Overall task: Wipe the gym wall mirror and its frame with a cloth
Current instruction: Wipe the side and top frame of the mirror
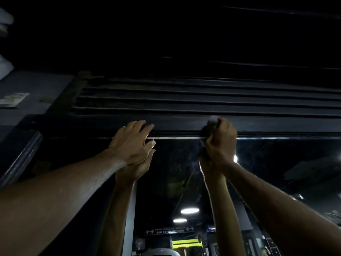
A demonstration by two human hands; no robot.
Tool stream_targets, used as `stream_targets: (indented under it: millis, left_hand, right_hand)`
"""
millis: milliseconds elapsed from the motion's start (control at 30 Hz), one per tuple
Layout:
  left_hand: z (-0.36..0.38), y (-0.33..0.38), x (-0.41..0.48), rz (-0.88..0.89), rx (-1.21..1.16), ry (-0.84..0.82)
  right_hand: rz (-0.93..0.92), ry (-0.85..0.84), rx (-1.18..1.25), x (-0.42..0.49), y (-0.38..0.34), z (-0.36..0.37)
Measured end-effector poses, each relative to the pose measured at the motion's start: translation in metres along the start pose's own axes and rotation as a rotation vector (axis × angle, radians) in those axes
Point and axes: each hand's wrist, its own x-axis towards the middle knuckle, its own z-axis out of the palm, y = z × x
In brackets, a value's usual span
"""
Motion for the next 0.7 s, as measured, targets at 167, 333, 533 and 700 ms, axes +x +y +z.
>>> stream_targets:
  millis: [167,333,533,700]
  left_hand:
    - [0.004,-0.007,0.001,0.018,-0.04,0.041]
    - [0.002,-0.035,-0.002,-0.019,-0.057,0.051]
    - [0.003,-0.067,-0.014,-0.06,-0.056,0.092]
    - [0.002,-0.085,-0.023,-0.078,-0.064,0.106]
  right_hand:
    - [-0.245,-0.161,0.073,-0.027,-0.047,0.02]
    - [-0.051,0.048,0.093,0.016,-0.066,0.036]
    - [-0.155,-0.228,0.157,0.022,-0.113,0.078]
    - [-0.526,-0.339,0.194,-0.011,-0.11,0.053]
